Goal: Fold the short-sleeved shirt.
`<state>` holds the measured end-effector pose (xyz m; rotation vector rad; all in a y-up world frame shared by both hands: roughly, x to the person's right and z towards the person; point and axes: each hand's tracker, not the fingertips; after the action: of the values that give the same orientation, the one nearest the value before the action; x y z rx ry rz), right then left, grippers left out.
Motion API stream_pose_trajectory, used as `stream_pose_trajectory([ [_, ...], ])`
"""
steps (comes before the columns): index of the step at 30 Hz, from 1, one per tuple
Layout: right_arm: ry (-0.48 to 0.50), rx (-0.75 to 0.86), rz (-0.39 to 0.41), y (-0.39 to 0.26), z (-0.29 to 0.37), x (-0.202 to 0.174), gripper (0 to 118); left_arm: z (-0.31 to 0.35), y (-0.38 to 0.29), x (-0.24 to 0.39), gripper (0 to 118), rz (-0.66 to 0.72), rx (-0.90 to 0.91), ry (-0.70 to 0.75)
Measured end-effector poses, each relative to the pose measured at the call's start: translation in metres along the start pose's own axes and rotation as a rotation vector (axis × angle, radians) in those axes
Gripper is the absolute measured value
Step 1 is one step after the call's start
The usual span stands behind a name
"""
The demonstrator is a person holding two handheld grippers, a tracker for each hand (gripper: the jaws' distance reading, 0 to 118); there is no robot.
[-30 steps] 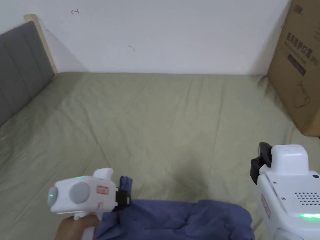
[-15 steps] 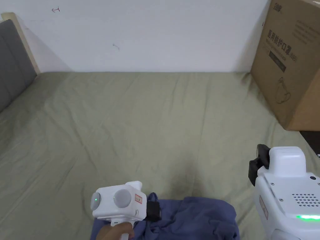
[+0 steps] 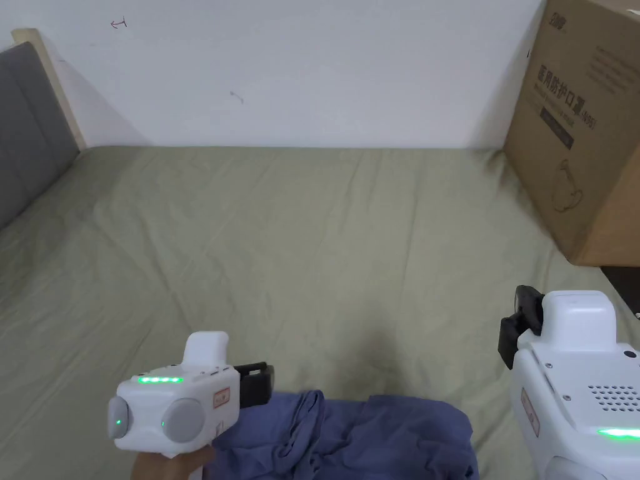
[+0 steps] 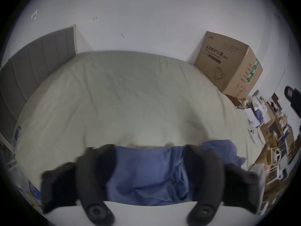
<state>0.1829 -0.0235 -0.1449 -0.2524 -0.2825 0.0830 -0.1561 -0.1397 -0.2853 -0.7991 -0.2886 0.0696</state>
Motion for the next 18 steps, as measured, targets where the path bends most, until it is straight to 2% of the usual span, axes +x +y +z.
stream_pose_trajectory([
  [1,0.000,0.000,-0.001,0.000,0.000,0.000,0,-0.003,-0.003,-0.003,53,-0.006,0.001,-0.004],
  [2,-0.001,-0.001,0.000,0.000,0.000,0.001,0,-0.008,-0.006,-0.005,18,0.002,-0.015,-0.012],
  [3,-0.001,-0.003,0.000,-0.001,0.000,0.001,0,-0.013,-0.011,-0.006,1,0.002,-0.035,-0.012],
  [8,-0.005,-0.010,-0.001,-0.003,0.001,0.004,0,-0.037,-0.035,-0.006,0,-0.031,-0.089,-0.014],
  [11,-0.009,-0.016,0.001,-0.004,0.000,0.006,0,-0.050,-0.050,0.005,0,-0.103,-0.158,-0.014],
  [18,-0.024,-0.029,0.002,-0.007,-0.001,0.014,0,-0.058,-0.075,0.040,0,-0.121,-0.228,-0.110],
])
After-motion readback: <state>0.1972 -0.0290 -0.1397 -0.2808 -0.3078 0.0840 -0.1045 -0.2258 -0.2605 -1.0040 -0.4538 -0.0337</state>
